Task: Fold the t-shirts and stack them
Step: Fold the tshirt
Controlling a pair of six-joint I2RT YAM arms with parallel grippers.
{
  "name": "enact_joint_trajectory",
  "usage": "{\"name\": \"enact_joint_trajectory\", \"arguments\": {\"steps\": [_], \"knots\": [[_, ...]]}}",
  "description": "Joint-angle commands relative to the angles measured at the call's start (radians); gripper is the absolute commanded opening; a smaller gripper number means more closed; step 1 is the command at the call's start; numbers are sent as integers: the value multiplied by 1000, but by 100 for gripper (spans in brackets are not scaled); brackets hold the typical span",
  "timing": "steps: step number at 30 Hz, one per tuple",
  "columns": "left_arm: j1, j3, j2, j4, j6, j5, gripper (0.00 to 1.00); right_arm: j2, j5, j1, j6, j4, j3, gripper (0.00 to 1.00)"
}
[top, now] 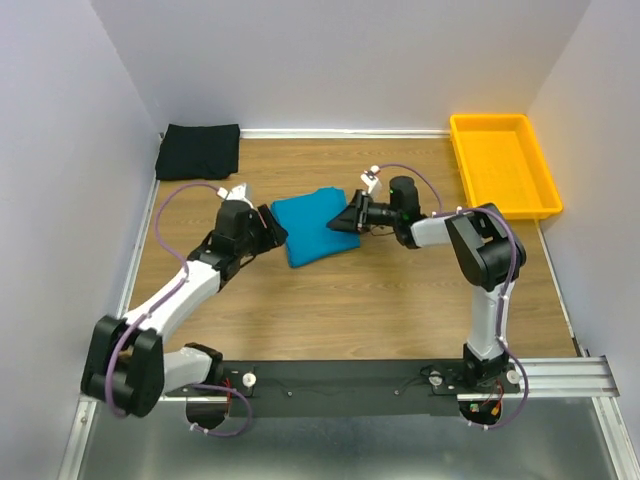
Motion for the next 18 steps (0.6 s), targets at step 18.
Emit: {"name": "enact_joint_trajectory", "arguments": {"steps": [18], "knots": [[12, -69, -679, -135, 190, -735, 90, 316, 110, 212, 154, 92, 183, 48]]}}
